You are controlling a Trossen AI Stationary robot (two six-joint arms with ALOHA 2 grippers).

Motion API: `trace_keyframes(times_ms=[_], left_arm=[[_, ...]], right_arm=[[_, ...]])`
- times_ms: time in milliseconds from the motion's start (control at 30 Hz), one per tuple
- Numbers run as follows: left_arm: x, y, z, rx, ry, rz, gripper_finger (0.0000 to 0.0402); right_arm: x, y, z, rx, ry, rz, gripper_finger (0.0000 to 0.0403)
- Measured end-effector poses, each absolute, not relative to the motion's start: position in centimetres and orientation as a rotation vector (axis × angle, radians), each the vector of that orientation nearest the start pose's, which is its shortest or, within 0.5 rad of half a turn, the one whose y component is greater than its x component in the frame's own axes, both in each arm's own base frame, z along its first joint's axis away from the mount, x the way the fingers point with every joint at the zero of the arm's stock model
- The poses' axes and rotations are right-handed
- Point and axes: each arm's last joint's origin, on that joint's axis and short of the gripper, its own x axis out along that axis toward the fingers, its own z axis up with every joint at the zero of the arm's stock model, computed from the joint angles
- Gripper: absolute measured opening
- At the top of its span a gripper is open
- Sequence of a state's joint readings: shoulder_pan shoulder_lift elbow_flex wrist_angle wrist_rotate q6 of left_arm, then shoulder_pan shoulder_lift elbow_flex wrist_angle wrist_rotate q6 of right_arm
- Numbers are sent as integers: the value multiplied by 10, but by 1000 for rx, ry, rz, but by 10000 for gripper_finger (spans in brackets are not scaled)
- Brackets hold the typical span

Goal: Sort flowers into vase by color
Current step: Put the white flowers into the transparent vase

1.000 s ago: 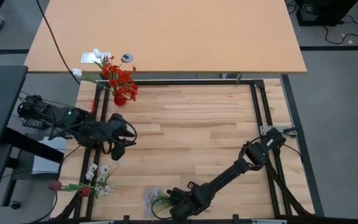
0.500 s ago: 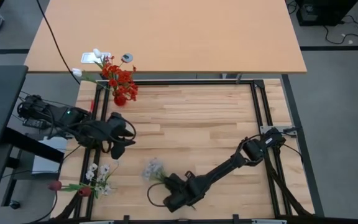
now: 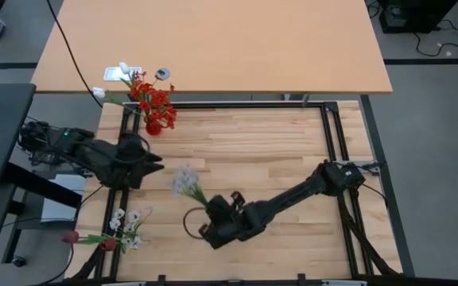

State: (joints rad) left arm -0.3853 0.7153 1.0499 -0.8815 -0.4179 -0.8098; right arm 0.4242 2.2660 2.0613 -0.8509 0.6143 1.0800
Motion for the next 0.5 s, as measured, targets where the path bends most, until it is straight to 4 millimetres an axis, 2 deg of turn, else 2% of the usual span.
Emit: trace_keyframes(times_ms=[267, 500], left_arm=[[85, -20, 376, -616, 327, 220, 179], [86, -21, 379, -597, 302, 202, 179]], right_arm=[[451, 136, 293, 412, 486, -708, 13], [470, 98, 344, 368, 273, -550, 13]])
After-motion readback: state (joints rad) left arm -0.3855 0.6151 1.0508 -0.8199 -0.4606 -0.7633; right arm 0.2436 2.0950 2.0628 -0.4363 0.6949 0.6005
